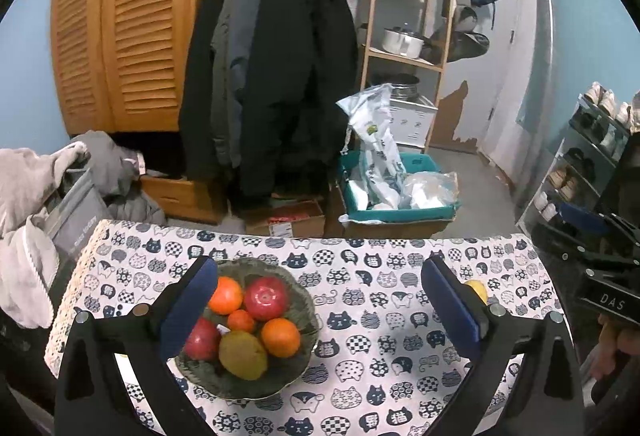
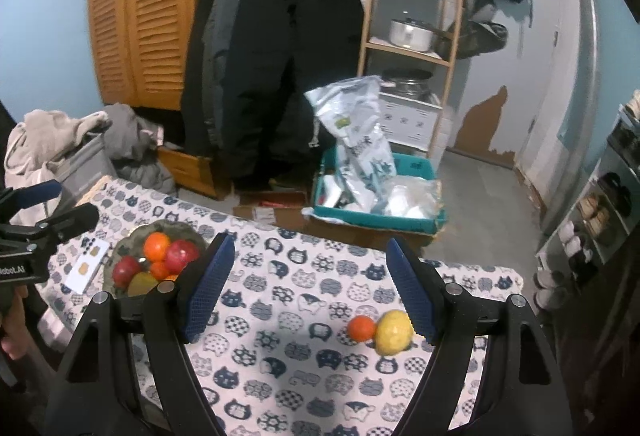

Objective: Organize fruits
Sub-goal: 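Move both tools over the tangerine and yellow pear on the tablecloth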

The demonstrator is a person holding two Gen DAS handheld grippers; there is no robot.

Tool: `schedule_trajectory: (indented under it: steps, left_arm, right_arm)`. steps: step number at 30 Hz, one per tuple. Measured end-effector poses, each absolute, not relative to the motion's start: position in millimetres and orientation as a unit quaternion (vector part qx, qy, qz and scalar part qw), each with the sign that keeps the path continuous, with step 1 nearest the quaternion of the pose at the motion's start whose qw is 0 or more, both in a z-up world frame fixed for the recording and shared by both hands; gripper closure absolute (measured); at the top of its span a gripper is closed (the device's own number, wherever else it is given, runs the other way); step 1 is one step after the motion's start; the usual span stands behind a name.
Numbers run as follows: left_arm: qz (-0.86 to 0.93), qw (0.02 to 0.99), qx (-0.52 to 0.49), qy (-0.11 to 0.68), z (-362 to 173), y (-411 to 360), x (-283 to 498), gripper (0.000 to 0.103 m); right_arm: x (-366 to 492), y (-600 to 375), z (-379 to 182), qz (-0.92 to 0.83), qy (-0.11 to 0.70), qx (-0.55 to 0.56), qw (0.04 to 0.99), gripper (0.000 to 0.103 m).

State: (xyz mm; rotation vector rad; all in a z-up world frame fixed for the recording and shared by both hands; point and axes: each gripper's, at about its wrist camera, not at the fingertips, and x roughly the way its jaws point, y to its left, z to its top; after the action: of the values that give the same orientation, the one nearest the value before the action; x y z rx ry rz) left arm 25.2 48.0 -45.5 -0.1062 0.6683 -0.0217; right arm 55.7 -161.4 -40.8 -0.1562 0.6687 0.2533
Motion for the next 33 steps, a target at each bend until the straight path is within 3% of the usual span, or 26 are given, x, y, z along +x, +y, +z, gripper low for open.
schedule_trajectory:
  steps: [33]
  left_arm:
    - [-0.068,0.919,0.013,0.388,-90.0,-66.8,84.1,0.001]
  right_arm:
    - [71.4,-282.7,-94.9,0.026,0.392,-0.006,0.919,0.025]
